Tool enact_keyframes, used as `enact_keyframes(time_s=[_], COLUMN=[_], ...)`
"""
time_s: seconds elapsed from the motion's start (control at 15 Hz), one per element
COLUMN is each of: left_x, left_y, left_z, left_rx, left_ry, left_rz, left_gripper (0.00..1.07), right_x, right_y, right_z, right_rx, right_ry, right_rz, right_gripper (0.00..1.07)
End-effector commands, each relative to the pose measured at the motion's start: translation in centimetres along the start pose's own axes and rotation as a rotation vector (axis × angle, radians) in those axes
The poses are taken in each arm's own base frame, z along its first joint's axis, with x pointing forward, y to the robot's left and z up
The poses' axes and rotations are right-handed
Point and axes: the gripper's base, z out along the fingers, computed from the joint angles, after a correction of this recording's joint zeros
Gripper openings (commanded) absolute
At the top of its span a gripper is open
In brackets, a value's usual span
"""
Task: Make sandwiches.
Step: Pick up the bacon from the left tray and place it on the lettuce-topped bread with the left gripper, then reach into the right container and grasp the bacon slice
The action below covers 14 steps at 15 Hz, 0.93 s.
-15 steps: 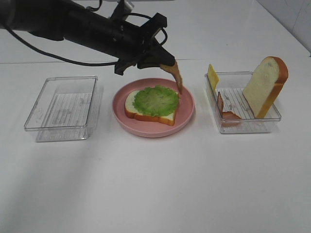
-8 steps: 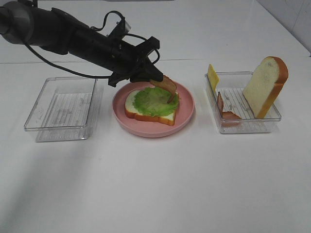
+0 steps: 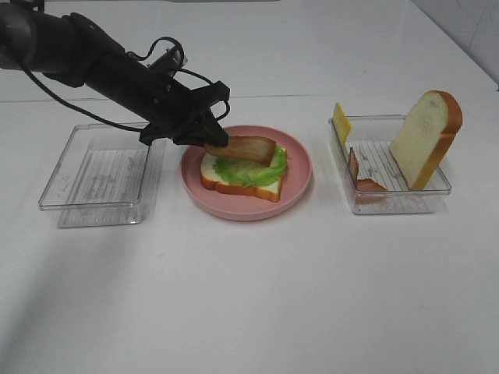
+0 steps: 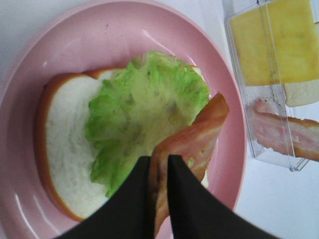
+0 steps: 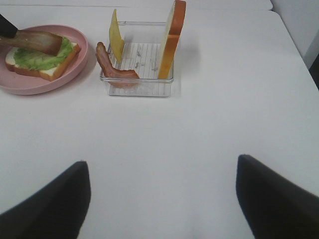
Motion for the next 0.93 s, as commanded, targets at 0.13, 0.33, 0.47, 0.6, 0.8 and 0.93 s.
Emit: enact_keyframes(time_s=[0.13,0.33,0.47,0.6,0.8,0.93], left_x=[-0.4,-0.4,-0.7,-1.1,-1.1,-0.6], left_y=[0.3,0.4,-0.3,-1.7,-4.2,-5.6], left_z=[-0.4,-0.4,-1.3,-3.4,-7.9,-11.6], left_rx=[-0.012,-0.013,-0.018,-0.039,-0.125,-0.226], left_ry=[-0.014,-0.015,-0.028,-0.039,-0.031,-0.004], left_rz=[0.0,0.011,0.038,0.105,0.127,0.136], left_gripper=[0.57,0.66,0.66,0.68,0.71,0.71], right_x=[0.0,0.0,0.0,0.0,0.0,0.0], right_y=[0.0,0.0,0.0,0.0,0.0,0.0], right_z=[-0.1,-0.1,-0.1,-0.1,-0.1,-0.1], right_rx=[0.01,0.01,0.01,0.009,0.009,0.009], right_ry=[-0.023,-0.023,-0.023,-0.023,-0.023,-0.023], right_rz=[-0.008,-0.008,-0.008,-0.008,-0.008,-0.008], right_gripper=[0.76,0.76,0.76,0.76,0.76,0.76])
